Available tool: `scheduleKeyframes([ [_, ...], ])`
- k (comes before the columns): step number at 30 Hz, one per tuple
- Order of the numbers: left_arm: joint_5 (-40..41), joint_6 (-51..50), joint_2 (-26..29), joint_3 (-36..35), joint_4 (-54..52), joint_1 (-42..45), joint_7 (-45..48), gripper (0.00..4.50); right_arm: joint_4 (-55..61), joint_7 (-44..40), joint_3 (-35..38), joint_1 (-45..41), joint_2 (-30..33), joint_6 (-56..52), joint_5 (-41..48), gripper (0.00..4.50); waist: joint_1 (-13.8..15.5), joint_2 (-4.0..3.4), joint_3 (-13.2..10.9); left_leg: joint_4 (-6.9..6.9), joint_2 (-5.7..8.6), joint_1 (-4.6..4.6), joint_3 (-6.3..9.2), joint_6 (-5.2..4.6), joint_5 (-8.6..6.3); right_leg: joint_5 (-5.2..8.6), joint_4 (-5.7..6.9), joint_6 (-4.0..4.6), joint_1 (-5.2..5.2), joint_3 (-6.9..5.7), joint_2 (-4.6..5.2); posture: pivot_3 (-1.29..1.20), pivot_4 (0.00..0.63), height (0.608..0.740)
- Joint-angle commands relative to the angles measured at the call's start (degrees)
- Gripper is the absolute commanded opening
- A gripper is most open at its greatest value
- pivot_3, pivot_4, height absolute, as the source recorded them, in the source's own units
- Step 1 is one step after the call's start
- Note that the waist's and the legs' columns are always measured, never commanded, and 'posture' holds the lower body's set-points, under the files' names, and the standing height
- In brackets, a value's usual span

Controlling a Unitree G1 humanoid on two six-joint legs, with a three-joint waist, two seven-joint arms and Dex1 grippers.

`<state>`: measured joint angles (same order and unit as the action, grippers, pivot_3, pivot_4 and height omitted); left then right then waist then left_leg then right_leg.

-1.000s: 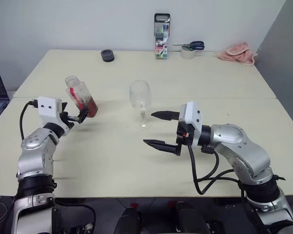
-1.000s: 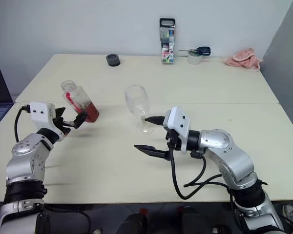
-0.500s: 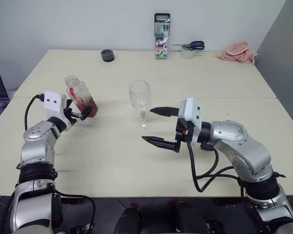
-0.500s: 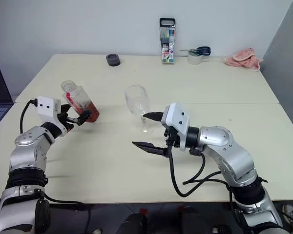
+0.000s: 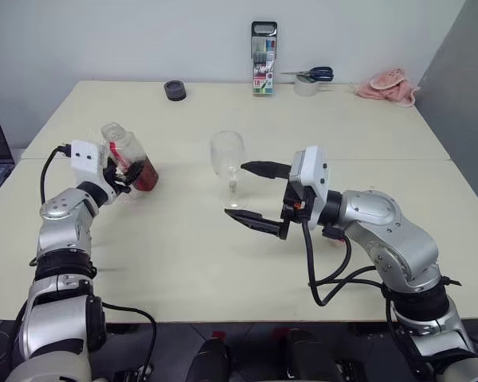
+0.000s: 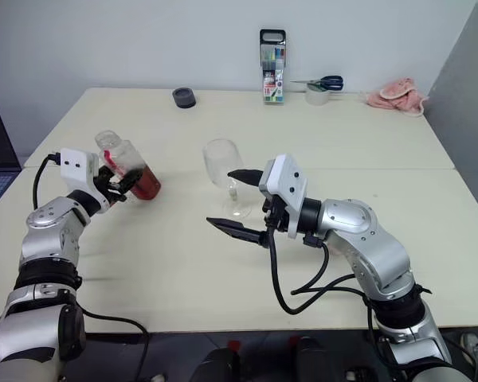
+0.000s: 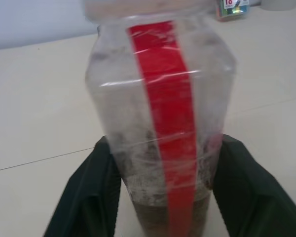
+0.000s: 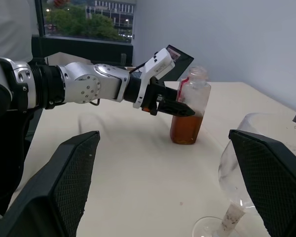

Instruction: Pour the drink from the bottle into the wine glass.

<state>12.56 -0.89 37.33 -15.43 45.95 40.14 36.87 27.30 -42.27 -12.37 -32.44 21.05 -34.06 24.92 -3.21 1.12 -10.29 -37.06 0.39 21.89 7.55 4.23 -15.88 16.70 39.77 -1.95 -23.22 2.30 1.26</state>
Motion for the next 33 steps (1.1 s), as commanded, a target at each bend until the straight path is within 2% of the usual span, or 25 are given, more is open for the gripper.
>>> scheduleKeyframes([
  [1,0.3,1.2,0.2,-0.3,-1.8,1.3,0.2,1.71,1.8,0.5,1.2,-0.7,-0.1,1.0,0.6,4.50,0.0,0.00,0.0,0.00,0.00,0.00,0.00,0.00,0.00,0.00,0.01,0.00,0.00,0.00,0.00,0.00,0.150,0.740],
  [7,-2.1,0.6,-2.5,4.5,-18.1,-2.1,-0.7,1.68,4.1,2.8,4.3,0.8,1.2,-0.4,1.7,4.50,0.4,0.01,0.0,-0.04,0.04,0.10,0.08,0.14,0.08,0.00,0.00,0.00,-0.01,-0.02,0.06,0.00,0.150,0.740],
  [11,-6.7,1.0,-3.3,9.2,-29.0,-3.0,-2.6,1.68,5.6,5.6,7.3,2.6,1.7,-3.2,3.8,4.50,0.6,0.02,0.0,-0.05,0.06,0.16,0.08,0.20,0.11,0.00,-0.05,0.00,-0.02,0.00,0.08,0.00,0.150,0.740],
  [15,-12.5,2.8,-3.6,13.4,-35.2,-1.1,-5.2,1.68,6.5,8.5,8.3,4.3,0.9,-2.2,3.0,4.50,0.4,0.02,0.0,-0.01,0.03,0.12,0.03,0.17,0.09,0.00,-0.03,0.00,-0.03,0.03,0.03,0.00,0.150,0.740],
  [22,-22.2,14.4,0.1,17.7,-30.4,5.1,-8.0,1.68,5.6,8.9,7.7,2.4,1.7,-3.9,3.8,4.50,0.0,0.02,0.0,-0.01,0.02,0.08,-0.03,0.04,0.03,0.00,0.02,0.00,-0.03,0.04,-0.03,0.00,0.150,0.740],
  [33,-31.5,28.9,4.9,21.2,-19.6,10.4,-11.9,1.68,2.5,10.9,6.9,1.4,2.1,-4.4,1.9,4.50,0.0,0.03,0.0,-0.01,0.05,0.10,-0.02,0.01,0.01,0.00,0.01,0.00,-0.03,0.03,-0.01,0.00,0.150,0.740],
])
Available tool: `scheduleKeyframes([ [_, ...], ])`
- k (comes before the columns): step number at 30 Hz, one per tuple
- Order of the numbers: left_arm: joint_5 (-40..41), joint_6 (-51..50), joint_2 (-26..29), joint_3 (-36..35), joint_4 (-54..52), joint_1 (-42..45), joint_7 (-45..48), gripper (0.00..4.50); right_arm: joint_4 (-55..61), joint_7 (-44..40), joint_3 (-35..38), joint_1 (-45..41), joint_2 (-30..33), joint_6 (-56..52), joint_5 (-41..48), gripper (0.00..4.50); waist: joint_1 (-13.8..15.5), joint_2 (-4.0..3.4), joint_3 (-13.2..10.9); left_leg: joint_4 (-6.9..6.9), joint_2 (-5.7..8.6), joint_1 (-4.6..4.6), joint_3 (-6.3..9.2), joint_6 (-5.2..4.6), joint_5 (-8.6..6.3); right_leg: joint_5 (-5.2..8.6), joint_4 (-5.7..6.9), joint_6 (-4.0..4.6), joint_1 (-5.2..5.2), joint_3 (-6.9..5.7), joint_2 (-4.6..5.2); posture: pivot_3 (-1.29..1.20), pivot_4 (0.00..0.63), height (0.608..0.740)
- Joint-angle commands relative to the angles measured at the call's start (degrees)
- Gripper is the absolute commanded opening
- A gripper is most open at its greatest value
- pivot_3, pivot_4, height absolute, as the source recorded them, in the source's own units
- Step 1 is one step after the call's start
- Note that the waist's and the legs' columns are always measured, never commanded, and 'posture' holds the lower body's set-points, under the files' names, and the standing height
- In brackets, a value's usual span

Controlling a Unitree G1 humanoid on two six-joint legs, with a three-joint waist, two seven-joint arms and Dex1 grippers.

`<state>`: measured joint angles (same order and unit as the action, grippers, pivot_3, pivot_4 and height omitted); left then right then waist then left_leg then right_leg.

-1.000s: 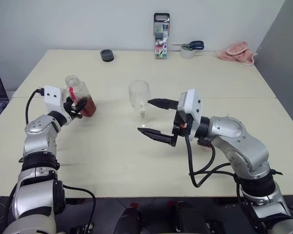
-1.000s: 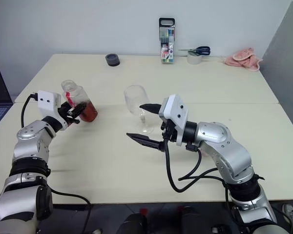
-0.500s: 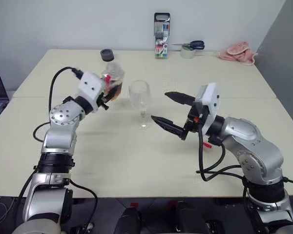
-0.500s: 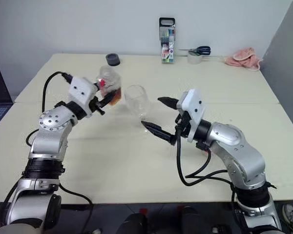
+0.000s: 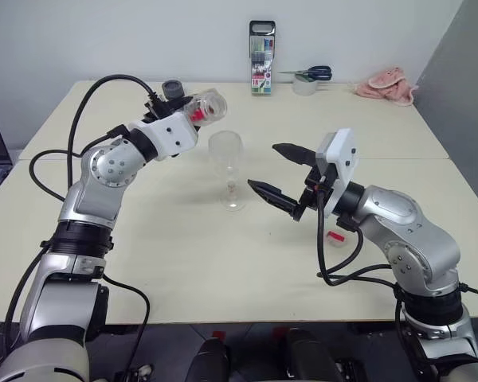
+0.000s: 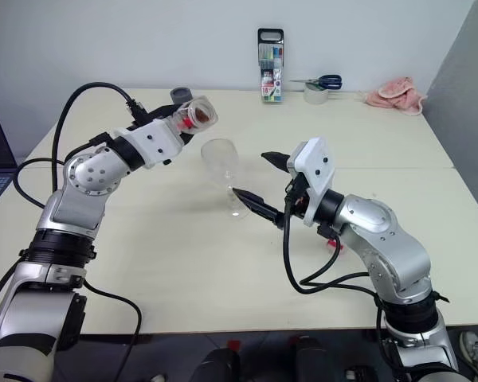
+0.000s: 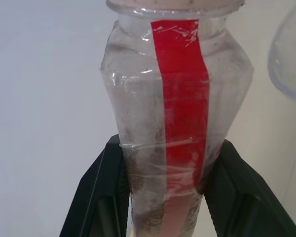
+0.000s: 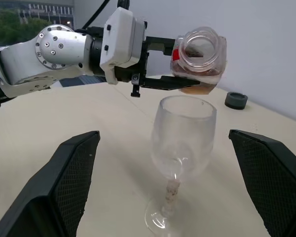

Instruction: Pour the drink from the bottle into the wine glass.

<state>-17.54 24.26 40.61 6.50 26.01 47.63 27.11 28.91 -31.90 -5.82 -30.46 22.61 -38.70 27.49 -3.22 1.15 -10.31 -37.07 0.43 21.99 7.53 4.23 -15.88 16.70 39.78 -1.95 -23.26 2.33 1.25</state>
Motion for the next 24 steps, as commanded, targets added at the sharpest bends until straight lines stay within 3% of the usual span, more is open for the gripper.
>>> scheduleKeyframes([
  [1,-1.9,4.4,1.8,-0.6,1.2,3.2,-2.6,1.68,0.7,0.6,0.4,-0.6,0.7,0.3,-0.9,4.50,0.0,0.00,0.0,0.00,0.00,0.00,0.00,0.00,0.00,0.00,0.00,0.00,0.00,0.00,0.00,0.00,0.150,0.740],
  [24,-13.4,14.7,5.4,2.5,10.6,7.5,-11.8,1.68,1.9,0.8,2.1,-2.9,2.4,-4.9,1.6,4.50,0.0,0.00,0.0,0.00,0.01,0.01,-0.01,-0.01,-0.01,0.00,0.06,0.00,-0.02,0.00,0.00,0.00,0.150,0.740],
])
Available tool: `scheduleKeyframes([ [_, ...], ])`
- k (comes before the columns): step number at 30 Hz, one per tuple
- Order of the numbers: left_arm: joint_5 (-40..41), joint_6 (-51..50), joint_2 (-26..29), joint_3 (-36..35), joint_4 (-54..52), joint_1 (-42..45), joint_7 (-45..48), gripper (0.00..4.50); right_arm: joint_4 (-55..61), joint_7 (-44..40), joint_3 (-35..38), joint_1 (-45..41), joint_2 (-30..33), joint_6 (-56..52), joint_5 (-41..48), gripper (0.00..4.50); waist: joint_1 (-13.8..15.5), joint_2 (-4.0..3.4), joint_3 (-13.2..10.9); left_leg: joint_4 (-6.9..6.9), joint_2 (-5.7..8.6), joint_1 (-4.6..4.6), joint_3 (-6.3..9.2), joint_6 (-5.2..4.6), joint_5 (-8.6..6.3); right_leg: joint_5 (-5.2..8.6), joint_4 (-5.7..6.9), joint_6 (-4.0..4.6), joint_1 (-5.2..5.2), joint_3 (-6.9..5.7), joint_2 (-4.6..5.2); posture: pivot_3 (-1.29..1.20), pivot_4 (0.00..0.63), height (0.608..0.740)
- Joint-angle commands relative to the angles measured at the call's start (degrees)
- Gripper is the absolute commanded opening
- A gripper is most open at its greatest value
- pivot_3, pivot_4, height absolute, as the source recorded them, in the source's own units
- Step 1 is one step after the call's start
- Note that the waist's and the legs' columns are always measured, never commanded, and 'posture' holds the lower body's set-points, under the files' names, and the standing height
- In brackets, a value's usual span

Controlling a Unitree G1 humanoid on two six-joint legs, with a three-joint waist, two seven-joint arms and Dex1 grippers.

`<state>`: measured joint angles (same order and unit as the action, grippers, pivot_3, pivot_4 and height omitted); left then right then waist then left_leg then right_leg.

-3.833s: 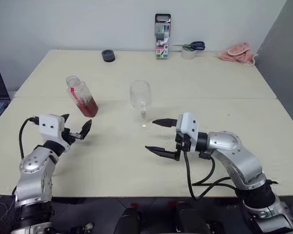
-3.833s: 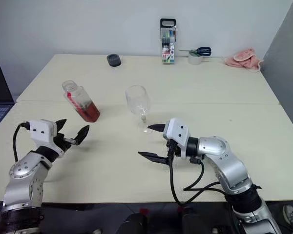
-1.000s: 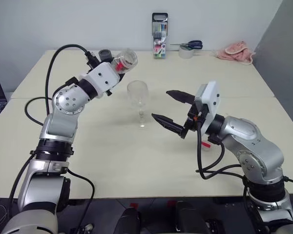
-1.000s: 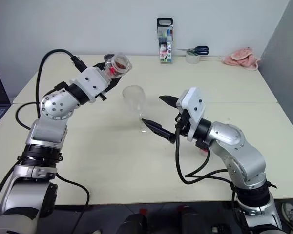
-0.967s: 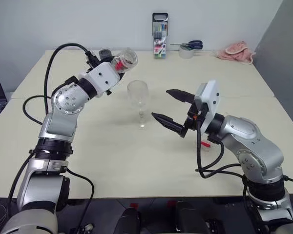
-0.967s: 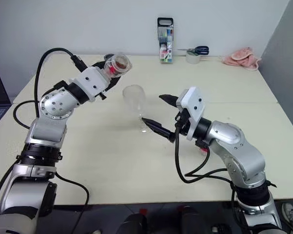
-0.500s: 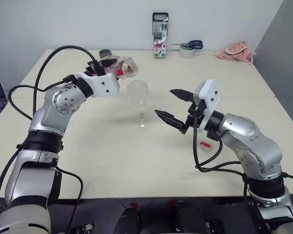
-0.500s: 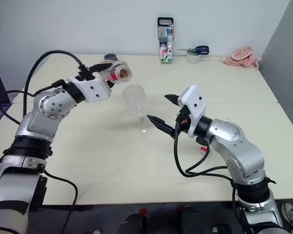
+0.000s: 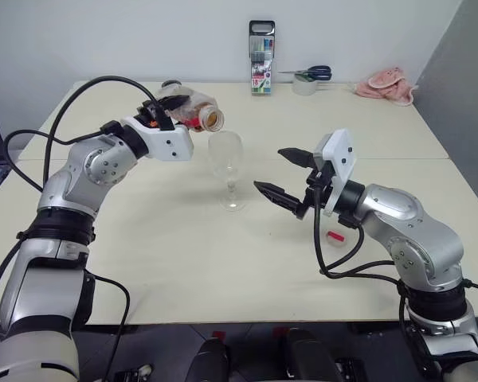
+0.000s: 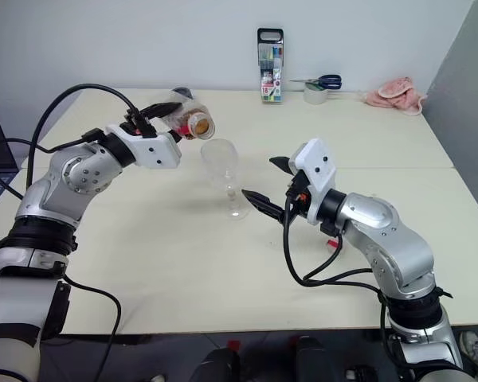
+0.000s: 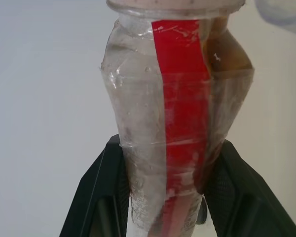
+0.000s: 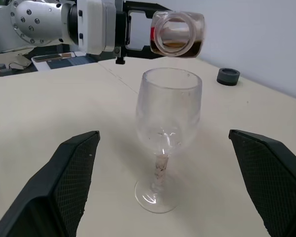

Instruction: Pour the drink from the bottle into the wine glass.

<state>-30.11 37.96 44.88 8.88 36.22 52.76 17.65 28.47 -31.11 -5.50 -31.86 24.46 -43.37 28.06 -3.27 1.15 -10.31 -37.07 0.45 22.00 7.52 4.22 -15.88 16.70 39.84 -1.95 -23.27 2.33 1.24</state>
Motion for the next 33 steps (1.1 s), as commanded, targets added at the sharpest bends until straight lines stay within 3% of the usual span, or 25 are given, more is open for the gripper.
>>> scheduleKeyframes([
  [1,-1.2,1.2,1.2,0.3,1.0,2.7,-2.7,1.68,2.5,0.1,1.8,-1.5,0.6,-0.4,1.2,4.50,0.0,0.00,0.0,0.00,0.00,0.00,0.01,0.00,0.00,0.00,0.00,0.00,0.00,0.00,0.00,0.00,0.150,0.740],
  [33,-11.1,9.1,0.5,9.4,16.2,14.4,-16.9,1.68,5.9,0.6,1.9,1.5,-0.2,0.3,2.5,4.50,0.0,0.01,0.0,-0.02,0.02,0.02,0.00,0.00,0.00,0.00,0.04,0.00,-0.02,-0.01,0.00,0.00,0.150,0.740],
])
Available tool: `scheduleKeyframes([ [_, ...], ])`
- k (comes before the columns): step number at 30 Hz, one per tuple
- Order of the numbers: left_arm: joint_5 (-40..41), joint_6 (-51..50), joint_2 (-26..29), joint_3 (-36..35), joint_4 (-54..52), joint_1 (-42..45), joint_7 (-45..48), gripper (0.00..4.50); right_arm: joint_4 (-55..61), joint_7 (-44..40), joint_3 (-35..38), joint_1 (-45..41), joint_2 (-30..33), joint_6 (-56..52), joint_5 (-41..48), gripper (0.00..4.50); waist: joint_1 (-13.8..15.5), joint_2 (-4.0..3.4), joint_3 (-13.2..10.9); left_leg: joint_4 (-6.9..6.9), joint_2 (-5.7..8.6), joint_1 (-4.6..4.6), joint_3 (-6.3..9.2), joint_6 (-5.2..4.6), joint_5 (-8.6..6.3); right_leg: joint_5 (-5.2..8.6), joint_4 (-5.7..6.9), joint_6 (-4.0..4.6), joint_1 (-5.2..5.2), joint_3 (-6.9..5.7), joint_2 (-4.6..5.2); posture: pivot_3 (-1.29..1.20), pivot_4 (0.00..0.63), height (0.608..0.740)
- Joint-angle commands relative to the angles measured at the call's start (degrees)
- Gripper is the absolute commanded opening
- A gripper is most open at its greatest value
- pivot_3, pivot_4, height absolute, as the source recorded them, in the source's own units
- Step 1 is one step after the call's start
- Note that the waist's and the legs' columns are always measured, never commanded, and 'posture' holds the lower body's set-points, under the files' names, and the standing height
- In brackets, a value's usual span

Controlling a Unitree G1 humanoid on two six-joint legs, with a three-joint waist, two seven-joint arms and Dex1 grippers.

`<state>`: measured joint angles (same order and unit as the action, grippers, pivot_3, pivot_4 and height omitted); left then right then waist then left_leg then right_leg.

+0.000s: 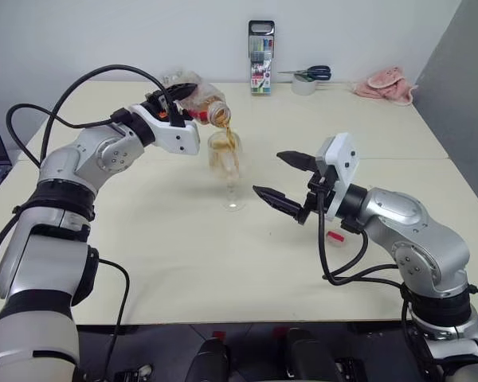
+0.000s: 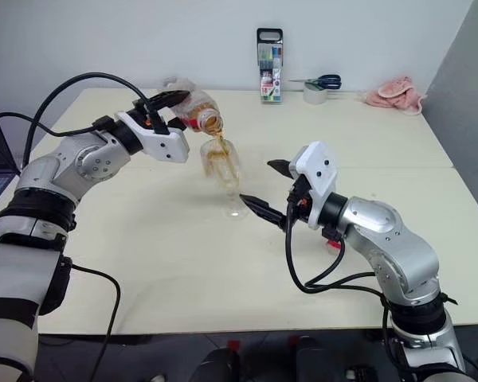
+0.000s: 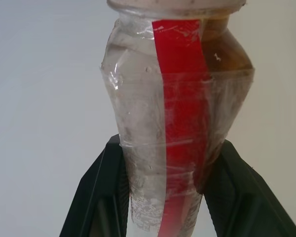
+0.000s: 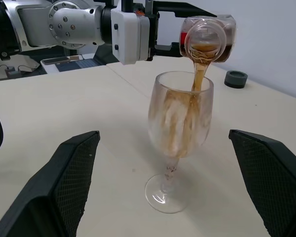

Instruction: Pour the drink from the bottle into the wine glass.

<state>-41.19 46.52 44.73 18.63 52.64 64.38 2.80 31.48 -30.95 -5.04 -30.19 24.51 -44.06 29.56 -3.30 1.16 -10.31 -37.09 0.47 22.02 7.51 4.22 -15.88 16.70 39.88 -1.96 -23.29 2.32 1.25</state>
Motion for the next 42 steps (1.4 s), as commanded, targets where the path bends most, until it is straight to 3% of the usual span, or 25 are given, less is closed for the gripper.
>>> scheduleKeyframes([
  [1,-0.2,0.6,0.7,-0.1,0.1,2.9,-2.3,1.68,3.0,0.8,1.5,-0.3,-0.5,1.0,1.1,4.50,0.0,0.00,0.0,0.00,0.01,0.00,0.00,0.00,0.00,0.00,0.00,0.00,0.00,0.00,0.00,0.00,0.150,0.740],
  [8,-1.0,1.0,0.8,1.1,2.0,4.3,-3.9,1.68,3.7,1.8,2.7,0.1,-1.0,0.5,2.6,4.50,0.0,0.00,0.0,-0.01,0.01,0.00,0.00,0.00,0.00,0.00,0.01,0.00,0.00,0.00,0.01,0.00,0.150,0.740],
  [15,-1.7,1.5,0.9,1.7,3.1,5.3,-4.8,1.67,2.9,-1.3,4.6,1.5,2.7,0.9,3.5,4.50,0.0,0.00,0.0,-0.01,0.01,0.00,0.00,0.00,0.00,0.00,0.01,0.00,0.00,0.00,0.01,0.00,0.150,0.740],
  [42,-2.7,2.2,1.5,3.0,4.3,6.7,-6.8,1.67,3.2,-1.8,2.9,3.0,3.7,1.6,3.6,4.50,0.0,0.00,0.0,-0.04,0.01,0.00,-0.02,0.01,0.00,0.00,0.04,0.00,0.00,0.00,0.01,0.00,0.150,0.740],
])
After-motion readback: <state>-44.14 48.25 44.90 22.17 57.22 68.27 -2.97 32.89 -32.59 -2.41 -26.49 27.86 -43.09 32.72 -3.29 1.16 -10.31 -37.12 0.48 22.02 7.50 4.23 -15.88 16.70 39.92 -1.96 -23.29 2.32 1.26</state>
